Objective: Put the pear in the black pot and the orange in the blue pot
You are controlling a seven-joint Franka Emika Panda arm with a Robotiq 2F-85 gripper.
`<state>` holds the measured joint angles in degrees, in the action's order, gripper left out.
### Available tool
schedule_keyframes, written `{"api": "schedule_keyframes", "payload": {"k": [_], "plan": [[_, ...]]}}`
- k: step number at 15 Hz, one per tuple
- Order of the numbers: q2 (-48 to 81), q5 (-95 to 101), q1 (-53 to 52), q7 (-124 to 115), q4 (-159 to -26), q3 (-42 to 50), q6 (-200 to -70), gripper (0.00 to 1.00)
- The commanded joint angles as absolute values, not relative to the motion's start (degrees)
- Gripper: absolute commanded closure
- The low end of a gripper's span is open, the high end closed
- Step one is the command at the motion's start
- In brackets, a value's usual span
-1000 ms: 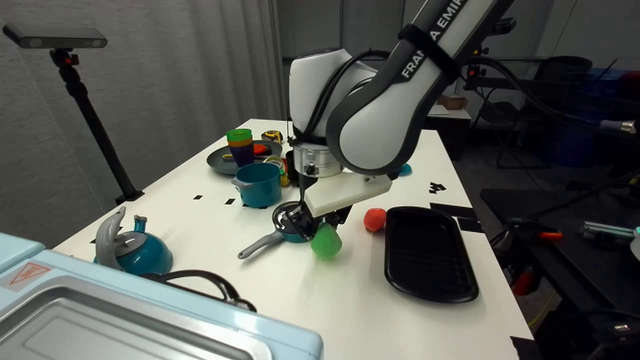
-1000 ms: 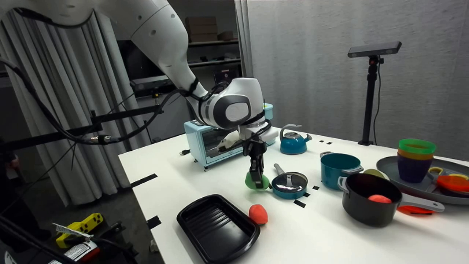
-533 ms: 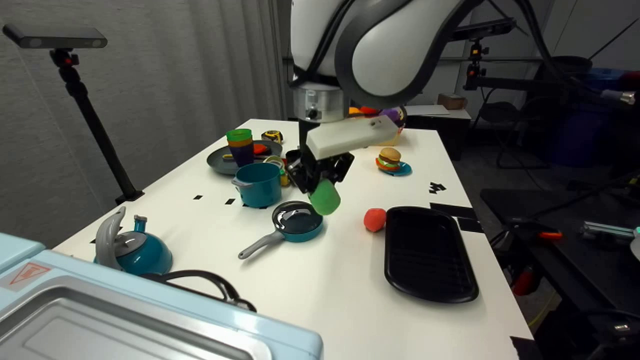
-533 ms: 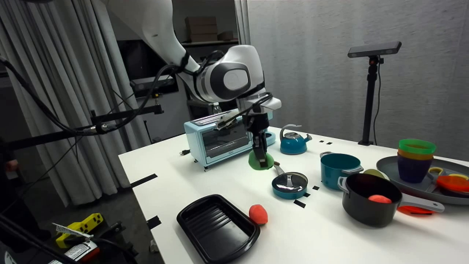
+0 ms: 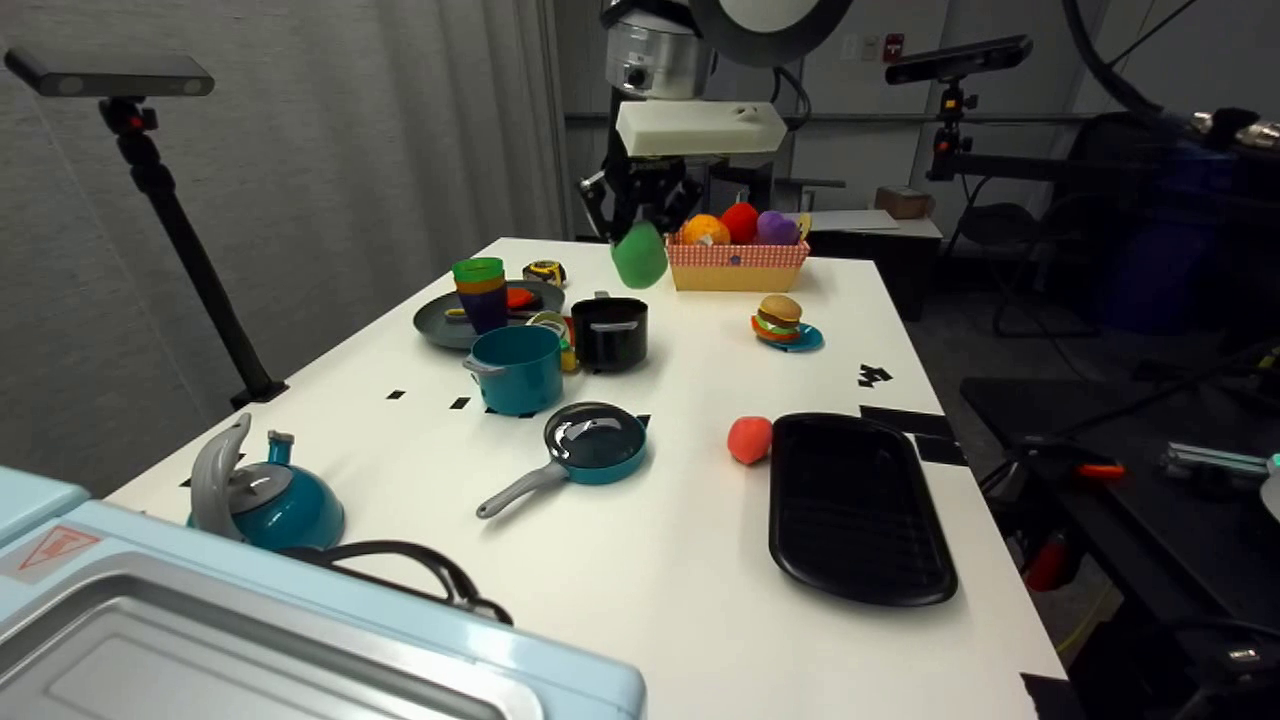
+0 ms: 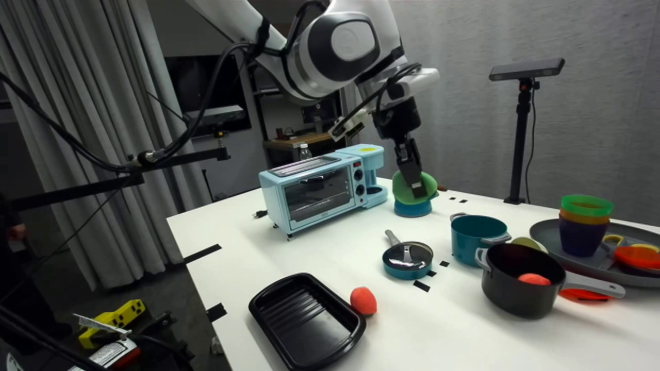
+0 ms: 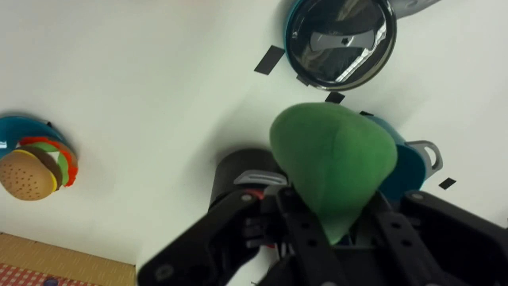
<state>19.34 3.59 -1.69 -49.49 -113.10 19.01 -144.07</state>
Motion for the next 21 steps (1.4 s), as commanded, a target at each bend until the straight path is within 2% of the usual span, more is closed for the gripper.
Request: {"api": "schedule_keyframes", "payload": {"k": [1, 8, 17, 21], "plan": [[19.48, 4.83, 1.71, -49.33, -110.60, 18.63, -143.70, 0.96], [23.92, 0.96, 7.19, -46.00, -103.37, 17.34, -141.00, 0.96], [32.54, -6.79, 12.56, -41.10, -88.44, 14.77, -127.08, 0.96], [36.07, -6.56, 13.34, -42.27, -83.52, 15.21, -125.85, 0.96]]}}
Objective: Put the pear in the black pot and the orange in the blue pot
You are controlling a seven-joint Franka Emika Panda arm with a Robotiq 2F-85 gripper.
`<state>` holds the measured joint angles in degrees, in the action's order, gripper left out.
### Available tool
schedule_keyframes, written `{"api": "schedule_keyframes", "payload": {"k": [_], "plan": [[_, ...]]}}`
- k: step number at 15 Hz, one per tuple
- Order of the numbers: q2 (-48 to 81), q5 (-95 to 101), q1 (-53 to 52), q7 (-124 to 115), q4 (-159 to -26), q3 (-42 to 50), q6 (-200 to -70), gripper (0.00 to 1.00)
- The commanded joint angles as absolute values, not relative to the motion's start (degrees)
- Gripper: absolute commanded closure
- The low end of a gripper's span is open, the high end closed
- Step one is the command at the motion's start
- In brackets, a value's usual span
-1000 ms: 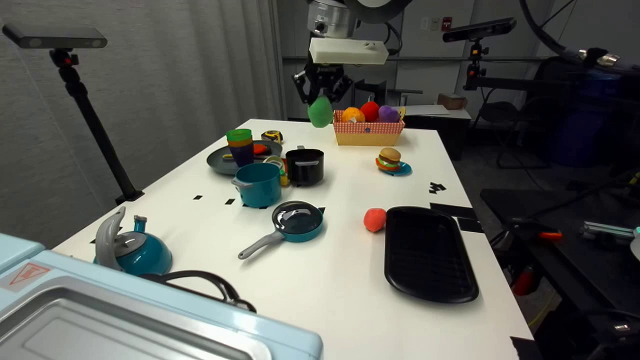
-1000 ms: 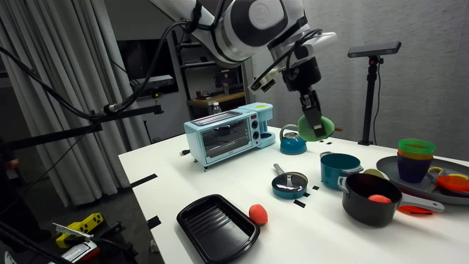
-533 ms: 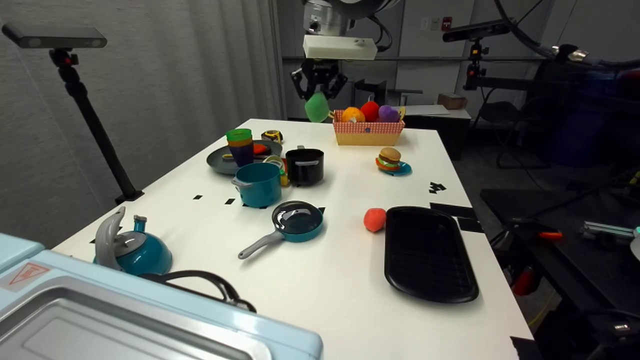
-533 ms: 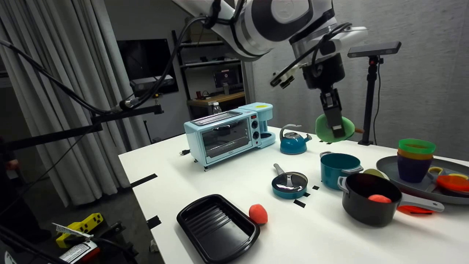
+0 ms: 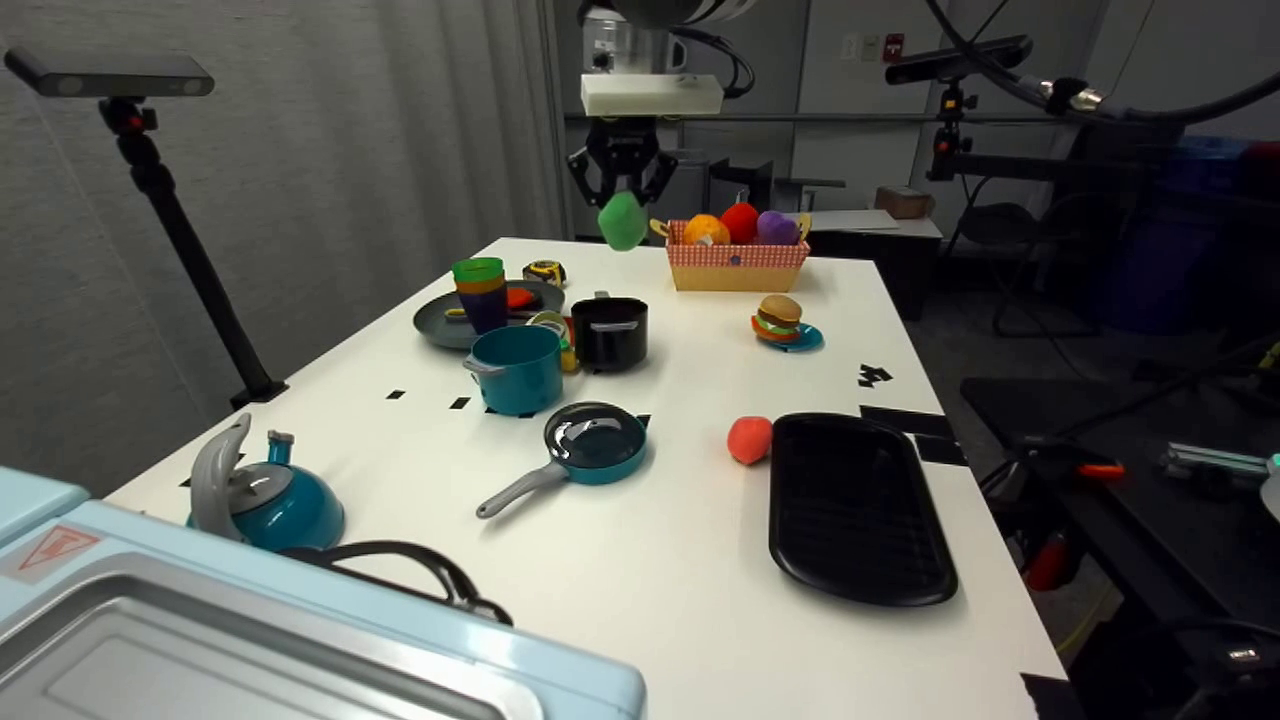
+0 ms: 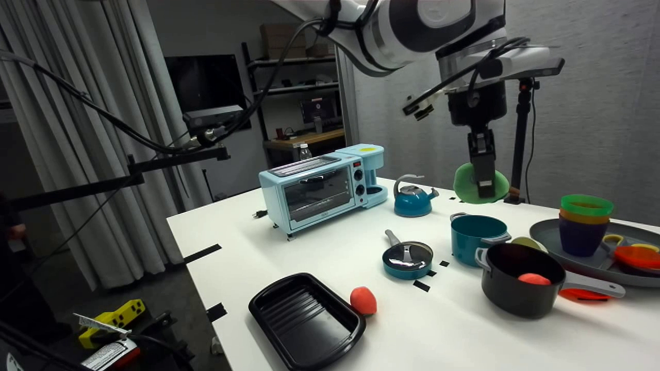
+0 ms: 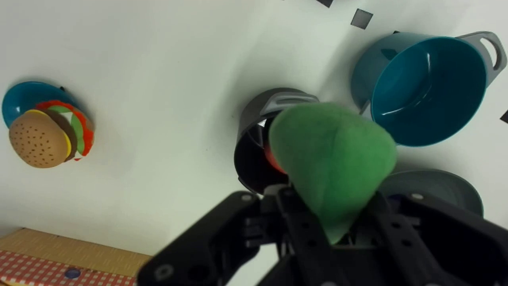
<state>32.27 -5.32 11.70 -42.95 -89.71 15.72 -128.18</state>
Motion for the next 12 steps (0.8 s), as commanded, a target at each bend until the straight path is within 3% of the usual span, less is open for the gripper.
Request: {"api": "schedule_keyframes", "payload": {"k": [1, 12], "plan": [[36.91, -5.90, 13.18, -42.82, -82.56, 15.59, -126.37, 0.96], [41.50, -5.12, 12.79, -48.35, -76.60, 17.25, -127.27, 0.96]]}}
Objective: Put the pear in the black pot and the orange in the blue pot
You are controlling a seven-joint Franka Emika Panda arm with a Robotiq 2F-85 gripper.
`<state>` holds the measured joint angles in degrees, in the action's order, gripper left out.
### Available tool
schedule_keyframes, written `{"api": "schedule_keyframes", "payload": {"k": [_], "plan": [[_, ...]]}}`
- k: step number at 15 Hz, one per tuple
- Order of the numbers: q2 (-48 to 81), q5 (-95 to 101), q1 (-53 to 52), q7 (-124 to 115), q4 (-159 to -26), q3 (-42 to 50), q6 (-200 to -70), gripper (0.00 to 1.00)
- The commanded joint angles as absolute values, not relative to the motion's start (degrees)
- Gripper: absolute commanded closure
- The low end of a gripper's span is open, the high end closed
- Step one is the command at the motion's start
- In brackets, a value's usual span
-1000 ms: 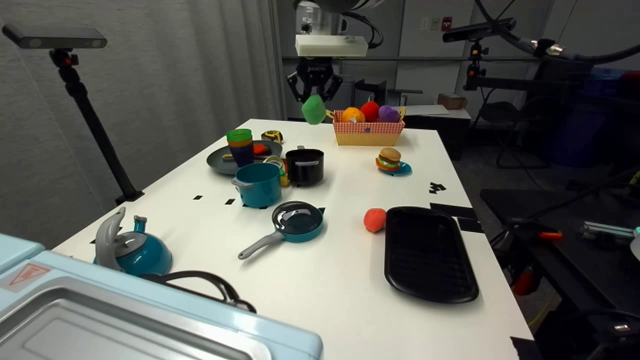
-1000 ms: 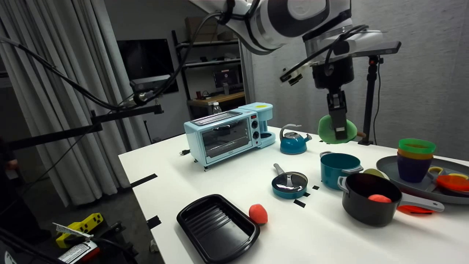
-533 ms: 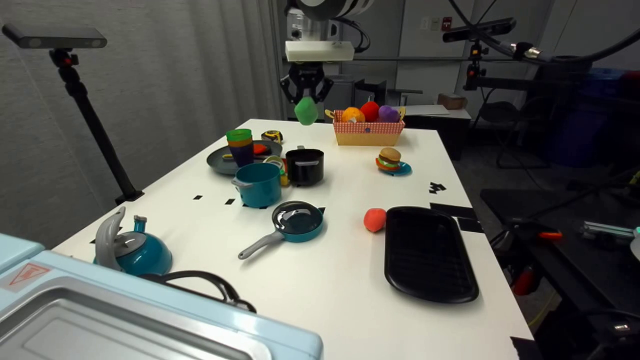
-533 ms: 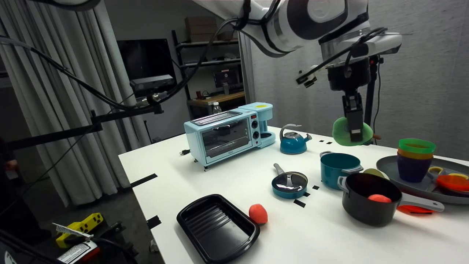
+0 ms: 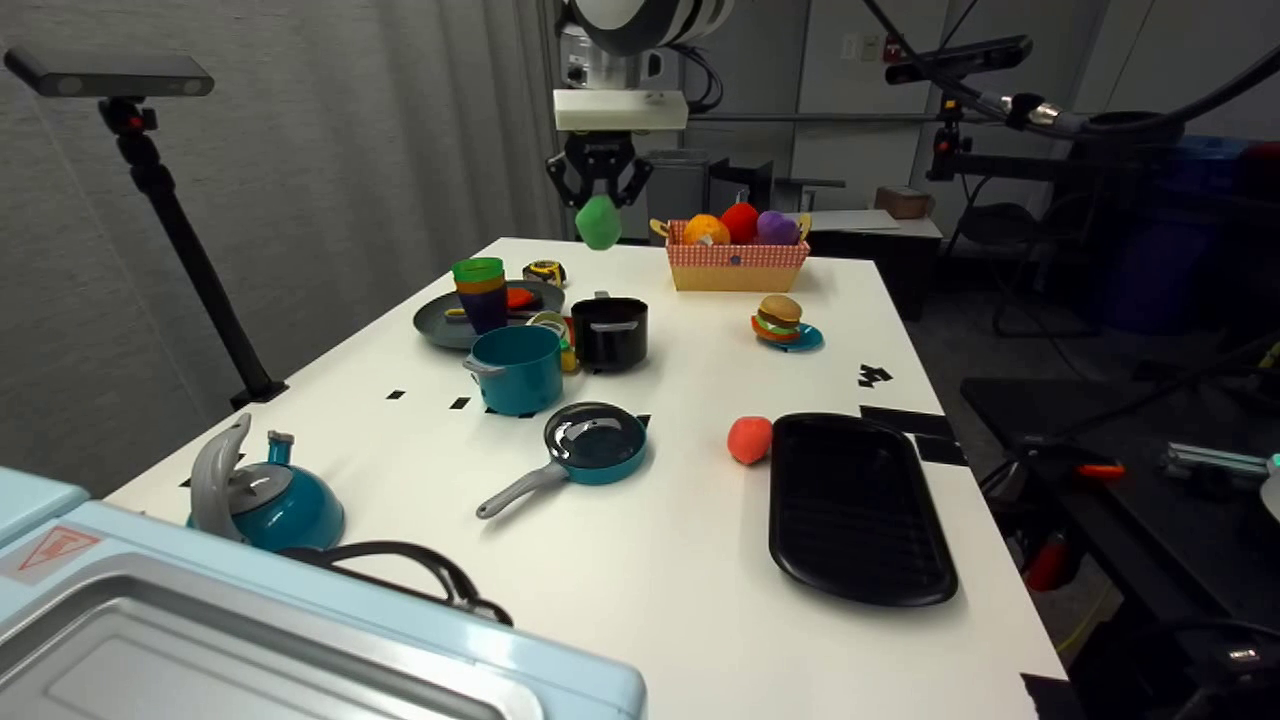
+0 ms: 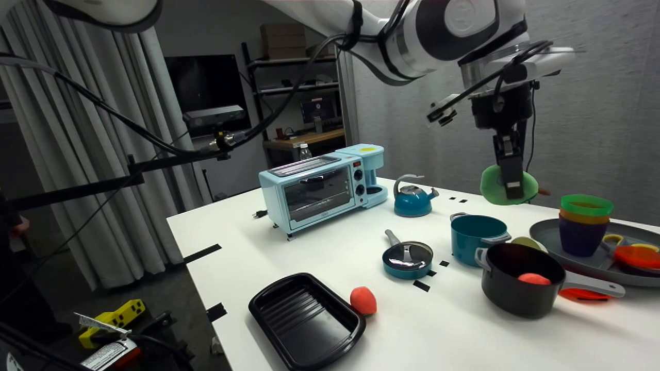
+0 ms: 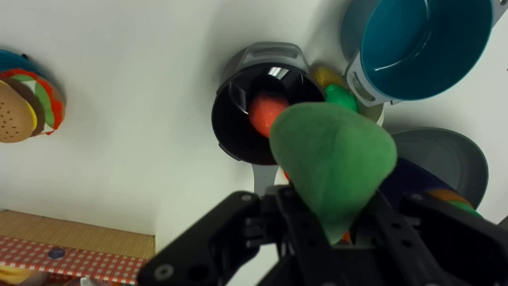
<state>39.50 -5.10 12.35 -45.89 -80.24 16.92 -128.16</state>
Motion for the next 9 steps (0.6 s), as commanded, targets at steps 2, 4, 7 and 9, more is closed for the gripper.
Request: {"api": "schedule_keyframes", "payload": {"k": [2, 4, 7, 9], "plan": [[41.85, -5.06, 12.88, -49.38, -76.00, 17.27, -127.27, 0.96], [41.85, -5.06, 12.87, -50.34, -75.82, 17.26, -127.11, 0.96], [41.72, -5.18, 12.94, -51.37, -76.04, 17.08, -127.23, 0.57], [41.66, -5.20, 12.98, -51.77, -76.07, 17.01, -127.36, 0.44]]}}
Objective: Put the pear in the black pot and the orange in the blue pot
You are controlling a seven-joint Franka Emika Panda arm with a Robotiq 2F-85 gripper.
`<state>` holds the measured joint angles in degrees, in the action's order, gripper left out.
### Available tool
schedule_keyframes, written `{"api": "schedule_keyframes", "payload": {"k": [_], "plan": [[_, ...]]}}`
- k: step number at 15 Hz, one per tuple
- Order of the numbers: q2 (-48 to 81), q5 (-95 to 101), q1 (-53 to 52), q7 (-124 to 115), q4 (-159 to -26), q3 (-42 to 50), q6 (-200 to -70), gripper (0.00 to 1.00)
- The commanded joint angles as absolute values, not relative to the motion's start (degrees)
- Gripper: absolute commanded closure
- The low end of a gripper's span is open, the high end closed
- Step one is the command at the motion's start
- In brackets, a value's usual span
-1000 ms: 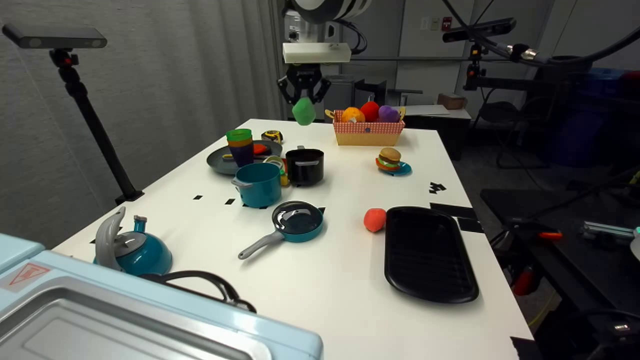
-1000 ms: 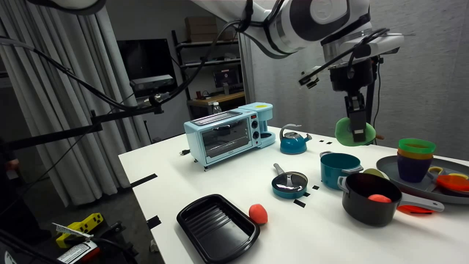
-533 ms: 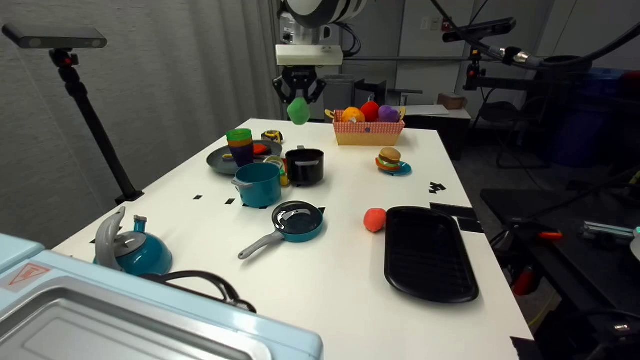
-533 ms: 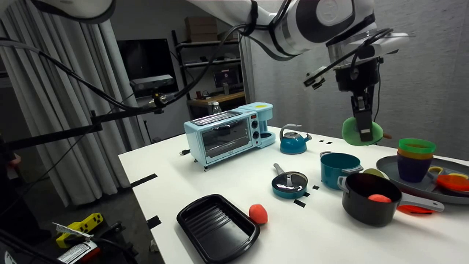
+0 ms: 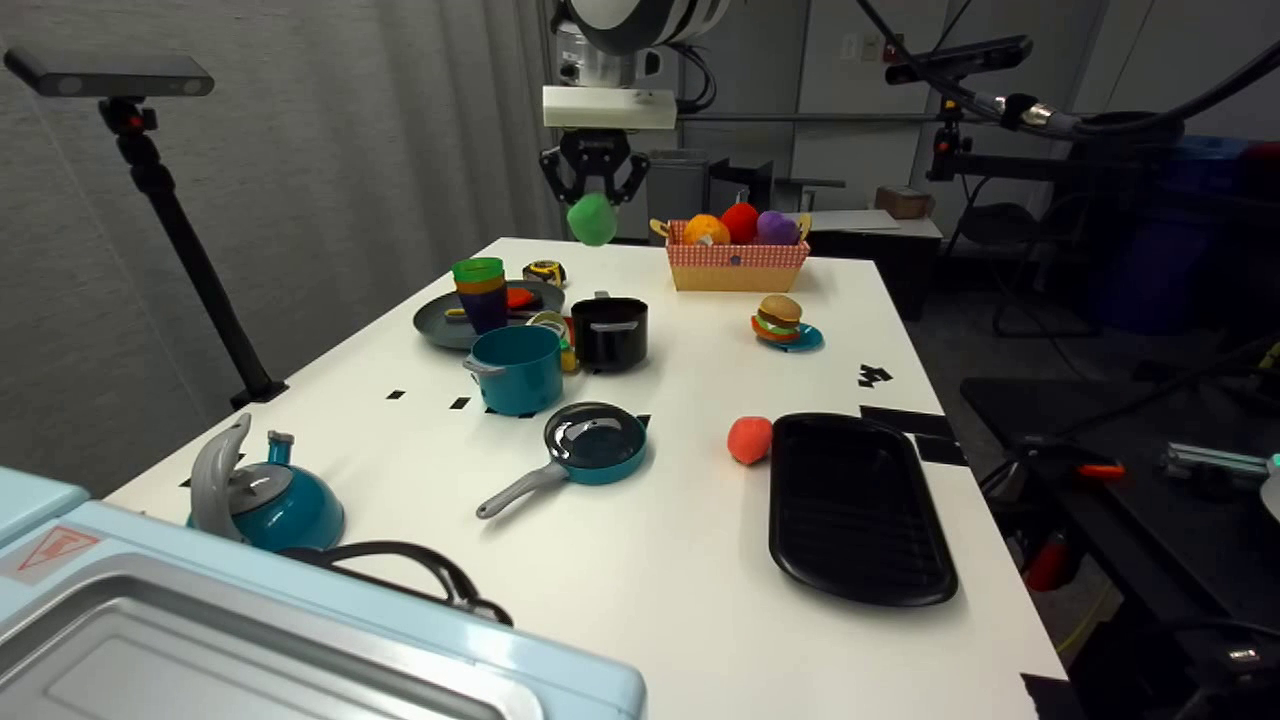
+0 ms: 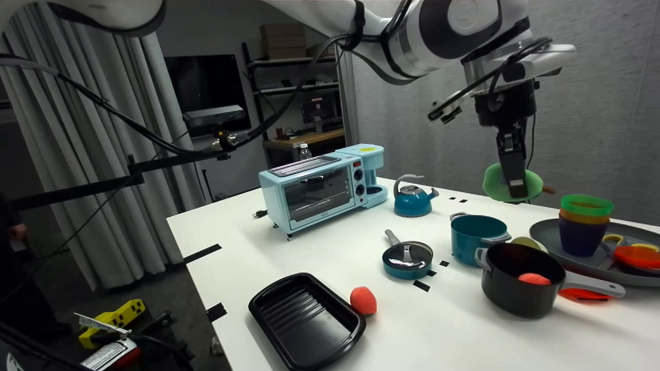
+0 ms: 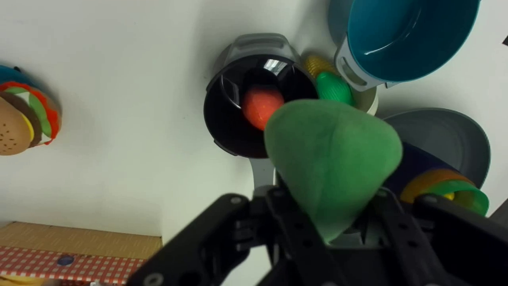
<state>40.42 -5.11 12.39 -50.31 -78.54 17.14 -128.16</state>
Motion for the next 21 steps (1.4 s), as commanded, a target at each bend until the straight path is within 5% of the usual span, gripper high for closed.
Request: {"api": "schedule_keyframes", "payload": {"k": [1, 6, 21], "plan": [[41.67, -5.20, 13.00, -51.95, -76.05, 16.99, -127.34, 0.37], [41.69, -5.34, 13.09, -52.34, -76.12, 16.85, -127.70, 0.01], [35.61, -2.36, 9.06, -49.09, -84.33, 15.80, -131.31, 0.00]]}}
